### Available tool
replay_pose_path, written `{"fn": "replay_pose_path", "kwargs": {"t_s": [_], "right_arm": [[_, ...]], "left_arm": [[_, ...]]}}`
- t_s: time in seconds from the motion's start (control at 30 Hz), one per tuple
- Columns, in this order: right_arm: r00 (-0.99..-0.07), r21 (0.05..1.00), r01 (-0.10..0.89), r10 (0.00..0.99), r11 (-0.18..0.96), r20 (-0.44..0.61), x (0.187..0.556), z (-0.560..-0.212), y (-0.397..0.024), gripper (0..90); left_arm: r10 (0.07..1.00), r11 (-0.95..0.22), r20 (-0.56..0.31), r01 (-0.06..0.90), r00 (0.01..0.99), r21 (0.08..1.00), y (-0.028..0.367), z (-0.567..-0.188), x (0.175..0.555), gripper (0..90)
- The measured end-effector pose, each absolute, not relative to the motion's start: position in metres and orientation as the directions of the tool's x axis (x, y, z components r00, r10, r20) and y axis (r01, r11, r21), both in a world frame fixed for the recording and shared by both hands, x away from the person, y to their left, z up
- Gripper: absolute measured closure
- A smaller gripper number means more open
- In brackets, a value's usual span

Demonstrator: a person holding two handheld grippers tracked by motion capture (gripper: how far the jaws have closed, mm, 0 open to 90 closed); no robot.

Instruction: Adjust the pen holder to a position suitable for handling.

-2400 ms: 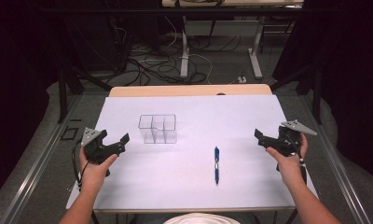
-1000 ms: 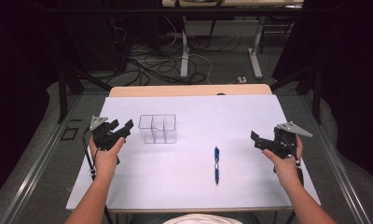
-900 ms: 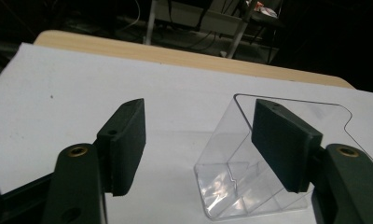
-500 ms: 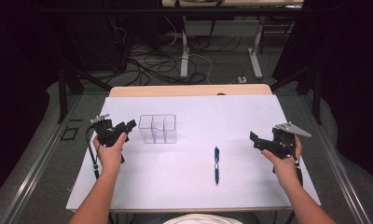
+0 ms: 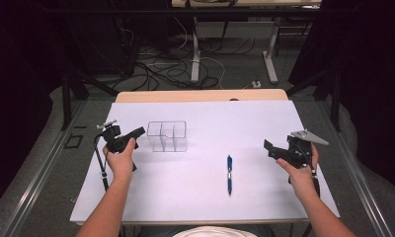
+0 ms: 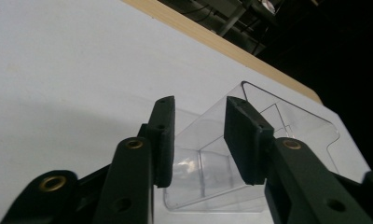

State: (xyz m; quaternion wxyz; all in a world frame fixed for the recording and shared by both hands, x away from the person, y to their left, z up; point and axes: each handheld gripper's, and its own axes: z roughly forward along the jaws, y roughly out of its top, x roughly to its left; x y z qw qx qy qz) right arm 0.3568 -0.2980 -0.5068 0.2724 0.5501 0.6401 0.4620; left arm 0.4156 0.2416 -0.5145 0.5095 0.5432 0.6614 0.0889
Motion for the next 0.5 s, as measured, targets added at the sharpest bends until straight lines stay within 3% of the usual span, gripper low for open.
{"fn": "replay_pose_path", "kwargs": {"t_s": [0.5], "right_arm": [[-0.245, 0.883, 0.468, 0.954, -0.040, 0.173, 0.3579, -0.5104, -0.2971, 6.5]], "left_arm": [[0.780, 0.399, -0.614, 0.659, 0.122, 0.638, 0.2368, -0.5257, 0.4204, 89.5]]}}
